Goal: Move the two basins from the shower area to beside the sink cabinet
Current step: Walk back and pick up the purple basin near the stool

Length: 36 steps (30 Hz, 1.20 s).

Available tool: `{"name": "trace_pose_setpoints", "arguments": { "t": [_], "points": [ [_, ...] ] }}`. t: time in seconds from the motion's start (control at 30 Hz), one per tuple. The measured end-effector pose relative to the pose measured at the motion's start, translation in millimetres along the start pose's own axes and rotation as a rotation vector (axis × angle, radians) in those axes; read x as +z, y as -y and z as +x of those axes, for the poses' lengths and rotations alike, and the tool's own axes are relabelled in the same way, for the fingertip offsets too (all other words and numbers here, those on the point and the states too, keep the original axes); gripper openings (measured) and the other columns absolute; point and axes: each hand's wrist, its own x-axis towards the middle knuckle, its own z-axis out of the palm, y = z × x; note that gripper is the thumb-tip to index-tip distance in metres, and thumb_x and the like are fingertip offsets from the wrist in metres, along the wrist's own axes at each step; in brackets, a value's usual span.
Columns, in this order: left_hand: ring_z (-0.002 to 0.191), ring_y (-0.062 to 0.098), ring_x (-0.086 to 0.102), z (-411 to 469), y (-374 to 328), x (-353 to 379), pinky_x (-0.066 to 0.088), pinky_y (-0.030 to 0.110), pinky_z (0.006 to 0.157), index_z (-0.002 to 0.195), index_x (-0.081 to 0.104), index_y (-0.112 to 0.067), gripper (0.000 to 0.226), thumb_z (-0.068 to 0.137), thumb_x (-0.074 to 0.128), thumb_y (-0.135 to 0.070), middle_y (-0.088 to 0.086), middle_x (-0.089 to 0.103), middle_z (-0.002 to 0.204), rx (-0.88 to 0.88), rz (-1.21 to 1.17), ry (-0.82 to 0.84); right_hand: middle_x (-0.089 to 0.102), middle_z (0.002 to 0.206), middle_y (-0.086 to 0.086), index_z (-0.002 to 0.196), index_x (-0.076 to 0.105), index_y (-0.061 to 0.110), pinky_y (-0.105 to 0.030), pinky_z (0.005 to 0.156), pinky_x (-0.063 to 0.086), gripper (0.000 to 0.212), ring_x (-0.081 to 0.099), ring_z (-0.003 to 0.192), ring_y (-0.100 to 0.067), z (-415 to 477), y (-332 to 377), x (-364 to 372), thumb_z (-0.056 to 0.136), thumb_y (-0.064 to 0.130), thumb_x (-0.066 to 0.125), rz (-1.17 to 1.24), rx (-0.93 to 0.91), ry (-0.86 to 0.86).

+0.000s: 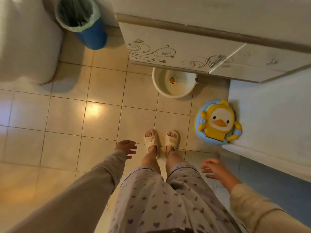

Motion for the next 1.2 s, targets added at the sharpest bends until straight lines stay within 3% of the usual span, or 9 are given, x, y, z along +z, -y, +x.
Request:
{"name": "trace_pose_setpoints", "arguments": {
  "t": [0.13, 0.27, 0.33, 0.43, 0.57, 0.8, 0.93, 1.07, 1.2],
  "points": [
    [0.062, 0.018, 0.051, -26.4, 5.0, -27.3, 0.039, 0.025, 0.059, 0.1, 0.055, -0.008, 0.012, 0.094, 0.044, -0.006, 0.006, 0.057, 0.077, 0.053, -0.034, -0.077, 0.064, 0.084, -0.015, 0.115, 0.057, 0.001, -0.034, 0.065, 0.049, 0.025, 0.06, 0.073, -0.026, -8.0, 27.3, -12.8, 0.092, 0.004, 0.048, -0.139, -0.06, -0.041],
    [0.061, 0.018, 0.052, -36.9, 32.1, -49.8, 0.039, 0.024, 0.059, 0.1, 0.056, -0.008, 0.013, 0.093, 0.046, -0.007, 0.011, 0.059, 0.086, 0.067, -0.181, -0.208, 0.06, 0.073, -0.015, 0.117, 0.054, -0.007, -0.031, 0.052, 0.047, 0.028, 0.055, 0.059, -0.027, -6.7, 66.8, -26.6, 0.09, -0.007, 0.048, -0.231, -0.118, -0.032],
    [0.061, 0.02, 0.052, -41.5, 54.4, -56.5, 0.038, 0.025, 0.059, 0.1, 0.056, -0.007, 0.013, 0.093, 0.045, -0.006, 0.01, 0.059, 0.081, 0.053, -0.284, -0.265, 0.059, 0.072, -0.015, 0.116, 0.054, -0.005, -0.027, 0.045, 0.045, 0.027, 0.054, 0.058, -0.026, -5.5, 86.1, -32.7, 0.089, -0.006, 0.049, -0.307, -0.14, 0.007],
    [0.067, 0.026, 0.054, -50.1, 95.8, -53.4, 0.038, 0.026, 0.059, 0.101, 0.057, -0.006, 0.014, 0.092, 0.046, -0.005, 0.016, 0.059, 0.095, 0.004, -0.472, -0.347, 0.058, 0.072, -0.012, 0.11, 0.057, 0.001, -0.026, 0.053, 0.041, 0.022, 0.054, 0.06, -0.024, -1.5, 117.5, -34.9, 0.089, -0.001, 0.051, -0.444, -0.185, 0.071],
    [0.061, 0.024, 0.051, -65.4, 154.2, -14.7, 0.037, 0.026, 0.059, 0.104, 0.057, -0.003, 0.017, 0.093, 0.045, -0.006, 0.017, 0.058, 0.095, -0.099, -0.696, -0.429, 0.055, 0.067, -0.011, 0.105, 0.053, 0.005, -0.017, 0.043, 0.035, 0.02, 0.047, 0.053, -0.019, 6.0, 163.0, -20.4, 0.089, -0.005, 0.046, -0.697, -0.297, 0.098],
    [0.065, 0.024, 0.052, -78.7, 220.6, 95.8, 0.041, 0.034, 0.071, 0.109, 0.057, -0.002, 0.021, 0.094, 0.045, -0.008, 0.017, 0.058, 0.102, -0.311, -1.045, -0.412, 0.061, 0.072, -0.008, 0.106, 0.057, 0.007, -0.025, 0.051, 0.044, 0.021, 0.056, 0.06, -0.017, -1.3, 235.8, 32.7, 0.088, -0.001, 0.049, -0.987, -0.489, 0.168],
    [0.065, 0.024, 0.05, -74.9, 240.9, 137.1, 0.04, 0.029, 0.059, 0.124, 0.055, 0.004, 0.035, 0.093, 0.047, -0.012, 0.017, 0.058, 0.106, -0.425, -1.229, -0.367, 0.062, 0.075, -0.009, 0.109, 0.058, 0.007, -0.029, 0.057, 0.047, 0.024, 0.058, 0.065, -0.019, -19.6, 257.0, 76.0, 0.087, -0.001, 0.052, -1.043, -0.541, 0.255],
    [0.069, 0.025, 0.052, -71.3, 248.4, 139.0, 0.043, 0.033, 0.071, 0.128, 0.054, 0.003, 0.038, 0.094, 0.046, -0.014, 0.022, 0.061, 0.121, -0.451, -1.346, -0.364, 0.064, 0.085, -0.011, 0.109, 0.058, 0.007, -0.029, 0.061, 0.05, 0.024, 0.059, 0.068, -0.019, -38.2, 259.6, 115.9, 0.086, 0.0, 0.053, -1.09, -0.582, 0.315],
    [0.065, 0.021, 0.053, -61.7, 243.2, 103.9, 0.044, 0.036, 0.077, 0.124, 0.057, 0.0, 0.036, 0.092, 0.048, -0.016, 0.019, 0.063, 0.117, -0.429, -1.413, -0.397, 0.062, 0.091, -0.014, 0.106, 0.056, 0.007, -0.03, 0.062, 0.049, 0.02, 0.058, 0.068, -0.02, -51.1, 258.1, 158.7, 0.088, 0.001, 0.05, -1.115, -0.588, 0.351]
  ]
}}
